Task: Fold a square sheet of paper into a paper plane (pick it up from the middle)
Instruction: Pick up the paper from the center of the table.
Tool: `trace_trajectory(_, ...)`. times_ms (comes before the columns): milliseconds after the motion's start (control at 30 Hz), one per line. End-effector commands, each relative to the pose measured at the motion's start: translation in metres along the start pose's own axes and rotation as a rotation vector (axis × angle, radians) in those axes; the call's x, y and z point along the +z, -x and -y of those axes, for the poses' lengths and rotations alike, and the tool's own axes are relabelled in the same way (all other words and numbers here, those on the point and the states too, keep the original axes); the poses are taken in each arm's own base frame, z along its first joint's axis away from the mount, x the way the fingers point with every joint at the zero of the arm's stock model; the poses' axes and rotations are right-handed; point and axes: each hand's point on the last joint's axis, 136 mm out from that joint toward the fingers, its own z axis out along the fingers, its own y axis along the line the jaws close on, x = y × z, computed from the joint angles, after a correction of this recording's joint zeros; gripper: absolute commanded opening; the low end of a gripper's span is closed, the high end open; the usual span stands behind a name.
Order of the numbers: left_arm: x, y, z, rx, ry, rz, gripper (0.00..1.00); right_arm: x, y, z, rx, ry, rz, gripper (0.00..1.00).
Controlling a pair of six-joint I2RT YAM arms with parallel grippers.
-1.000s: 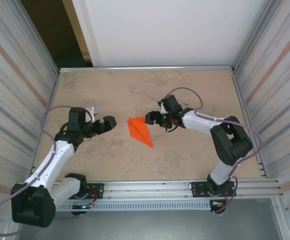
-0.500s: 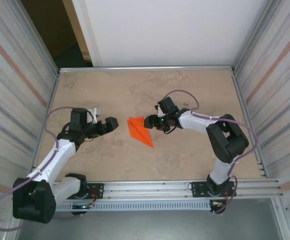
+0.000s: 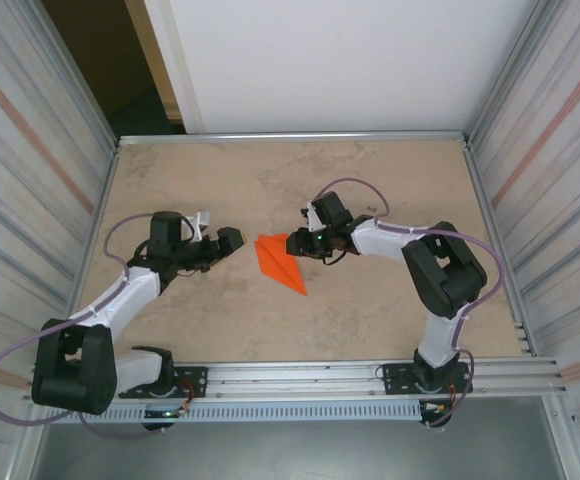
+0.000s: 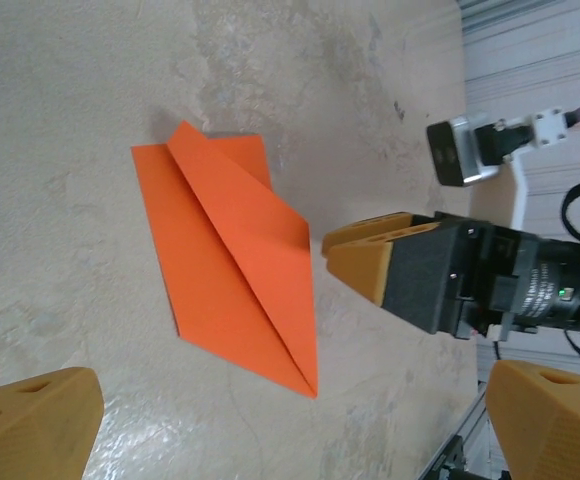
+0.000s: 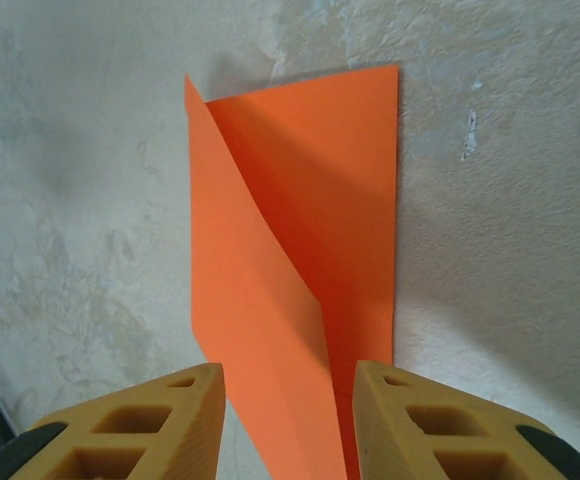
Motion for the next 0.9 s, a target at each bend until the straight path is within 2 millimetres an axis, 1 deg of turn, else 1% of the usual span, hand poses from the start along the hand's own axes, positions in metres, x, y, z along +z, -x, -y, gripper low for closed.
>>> trace_trajectory(0, 0.004, 0.005, 0.014, 0.001, -0.072, 0.012, 0.99, 0.004, 0.007, -0.011, -0.032, 0.036, -0.003, 0.36)
trace_trajectory(233, 0.009, 0.007, 0.008, -0.022, -0.059, 0.005, 0.99, 0.012, 0.01, -0.009, -0.01, 0.049, -0.024, 0.33)
trace_trajectory(400, 0.013, 0.008, 0.009, -0.031, -0.066, -0.009, 0.99, 0.015, 0.012, -0.01, -0.007, 0.054, -0.026, 0.23)
trace_trajectory(567, 0.013, 0.009, 0.009, -0.029, -0.061, -0.009, 0.99, 0.016, 0.012, -0.01, -0.005, 0.056, -0.021, 0.2)
trace_trajectory(667, 0.013, 0.009, 0.008, -0.03, -0.06, -0.008, 0.99, 0.018, 0.012, -0.01, -0.005, 0.063, -0.022, 0.12)
trace_trajectory(733, 0.013, 0.009, 0.009, -0.027, -0.066, -0.008, 0.99, 0.016, 0.014, -0.014, -0.017, 0.07, -0.008, 0.06)
trace_trajectory(800, 0.012, 0.01, 0.012, -0.025, -0.077, -0.005, 0.99, 0.012, 0.02, -0.018, -0.014, 0.073, 0.02, 0.0)
trace_trajectory(867, 0.01, 0.012, 0.015, -0.021, -0.081, 0.008, 0.99, 0.003, 0.03, -0.026, -0.018, 0.107, 0.064, 0.0)
